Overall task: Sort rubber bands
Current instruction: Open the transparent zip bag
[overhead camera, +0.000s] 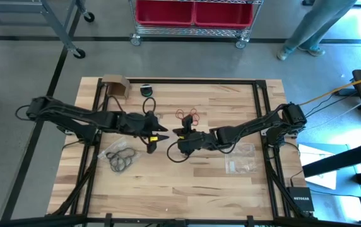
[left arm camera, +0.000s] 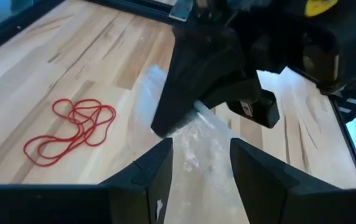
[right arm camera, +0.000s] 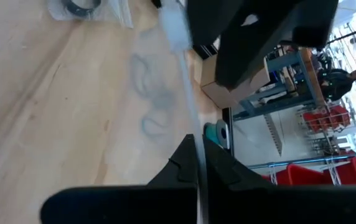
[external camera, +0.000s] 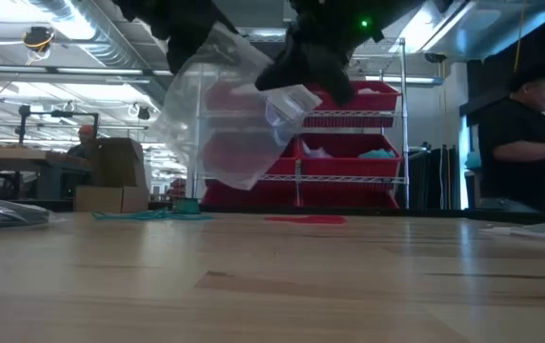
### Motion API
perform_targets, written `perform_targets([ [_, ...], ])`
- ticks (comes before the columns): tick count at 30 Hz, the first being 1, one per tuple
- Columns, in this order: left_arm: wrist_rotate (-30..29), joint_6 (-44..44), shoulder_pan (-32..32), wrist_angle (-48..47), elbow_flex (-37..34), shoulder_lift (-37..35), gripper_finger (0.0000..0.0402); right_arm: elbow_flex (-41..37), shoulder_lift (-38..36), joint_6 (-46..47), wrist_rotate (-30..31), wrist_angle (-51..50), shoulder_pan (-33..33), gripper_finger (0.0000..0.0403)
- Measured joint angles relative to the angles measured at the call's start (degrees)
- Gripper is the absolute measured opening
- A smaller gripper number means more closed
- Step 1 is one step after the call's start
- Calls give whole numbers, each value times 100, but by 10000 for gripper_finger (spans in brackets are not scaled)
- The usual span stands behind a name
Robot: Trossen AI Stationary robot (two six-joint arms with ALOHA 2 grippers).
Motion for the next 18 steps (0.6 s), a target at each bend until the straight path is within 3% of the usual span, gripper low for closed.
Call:
perform_targets([
  [8, -1, 42, -2, -189, -2, 45, 155, 9, 0, 255, -243, -131, 11, 1],
  [12, -1, 42, -45, -610, -3, 129, 155, 9, 27, 1106, -798, -176, 11, 1],
  [18, -4, 44, -253, -849, -215, 247, 155, 13, 110, 2704, -1172, -390, 11, 1],
])
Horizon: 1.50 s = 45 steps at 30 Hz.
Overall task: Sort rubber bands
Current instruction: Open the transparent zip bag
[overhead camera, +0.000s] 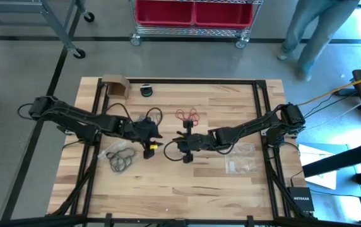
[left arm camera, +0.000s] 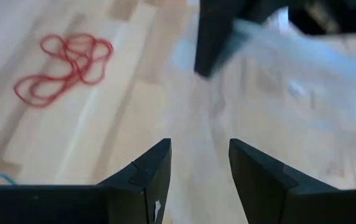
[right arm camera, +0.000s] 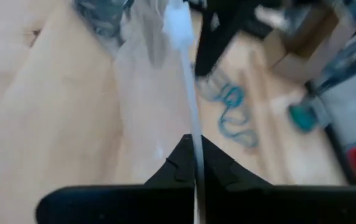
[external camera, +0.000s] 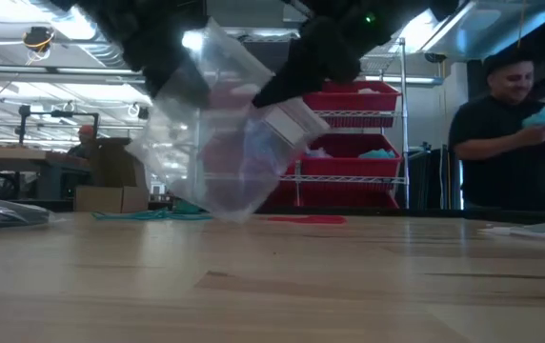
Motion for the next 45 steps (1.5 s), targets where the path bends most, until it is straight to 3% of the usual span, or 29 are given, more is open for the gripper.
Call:
perform_targets([
  [4, -65, 10, -79, -313, 0, -195, 155, 0, 4, 747, -128, -249, -9, 1],
  [13, -259, 274, -66, -638, 158, -1096, 155, 0, 4, 1458, -472, -194, -38, 1],
  [20, -256, 412, -66, -620, 158, -1275, 155, 0, 4, 2612, -1558, -150, -340, 1],
  [33, -254, 368, -66, -585, 158, -1122, 155, 0, 4, 2772, -1779, -66, -415, 1],
  [39, 127, 550, -66, -203, 158, -857, 155, 0, 4, 2645, -1779, -54, -415, 1],
  [45, 143, 584, -21, 228, 158, -572, 155, -2, 4, 2638, -1776, -50, -413, 1],
])
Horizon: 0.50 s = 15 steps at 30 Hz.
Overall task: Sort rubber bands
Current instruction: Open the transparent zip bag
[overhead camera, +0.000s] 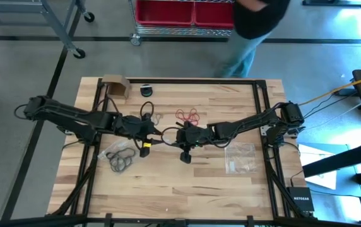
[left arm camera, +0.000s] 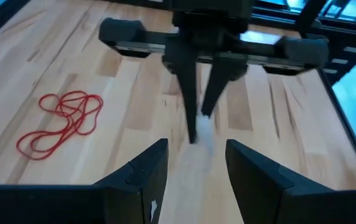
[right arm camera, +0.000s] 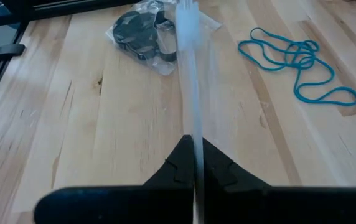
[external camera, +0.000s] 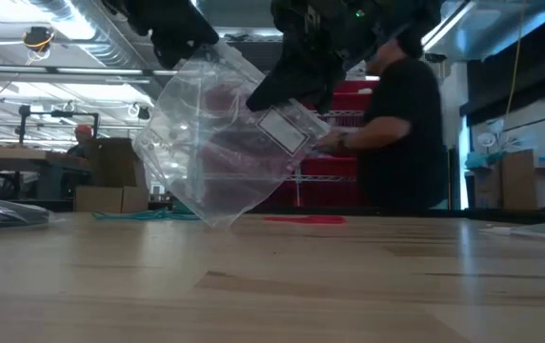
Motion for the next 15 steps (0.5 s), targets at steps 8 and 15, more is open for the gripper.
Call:
perform_targets([
  [8, 0, 22, -1, 175, 0, 174, 68, 0, 0, -22, 0, 15, 0, 1],
  [15, -88, 40, -1, 252, 0, 183, 4, 0, 0, -20, 0, 32, 0, 1],
])
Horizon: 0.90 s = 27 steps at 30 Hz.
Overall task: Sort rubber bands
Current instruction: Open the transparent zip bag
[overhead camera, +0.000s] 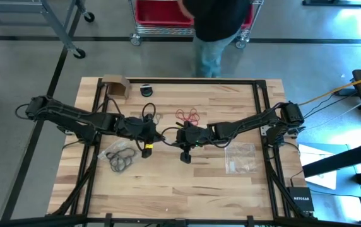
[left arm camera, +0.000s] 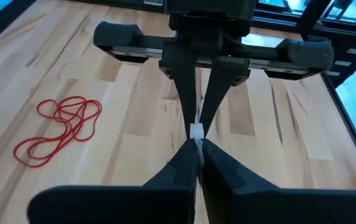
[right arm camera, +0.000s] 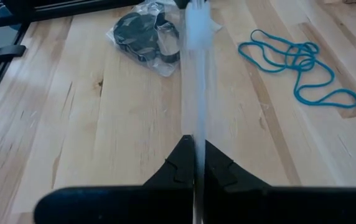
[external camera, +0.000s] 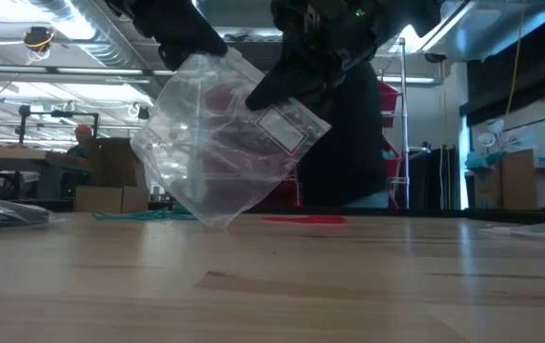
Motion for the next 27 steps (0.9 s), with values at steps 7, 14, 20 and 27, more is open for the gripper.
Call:
perform_targets([
  [7, -10, -16, 0, -60, 0, 0, 2, -11, -286, -336, 113, -58, -117, 40],
  [14, -27, 50, 7, -66, 0, 0, 1, -4, -588, -475, 262, 91, -109, 128],
  [20, -32, 26, 37, -6, 0, 0, 0, -2, -387, -625, 196, 756, -111, 151],
  [27, -31, 34, 37, -6, 0, -2, 0, 0, -154, -752, 154, 1128, -111, 136],
])
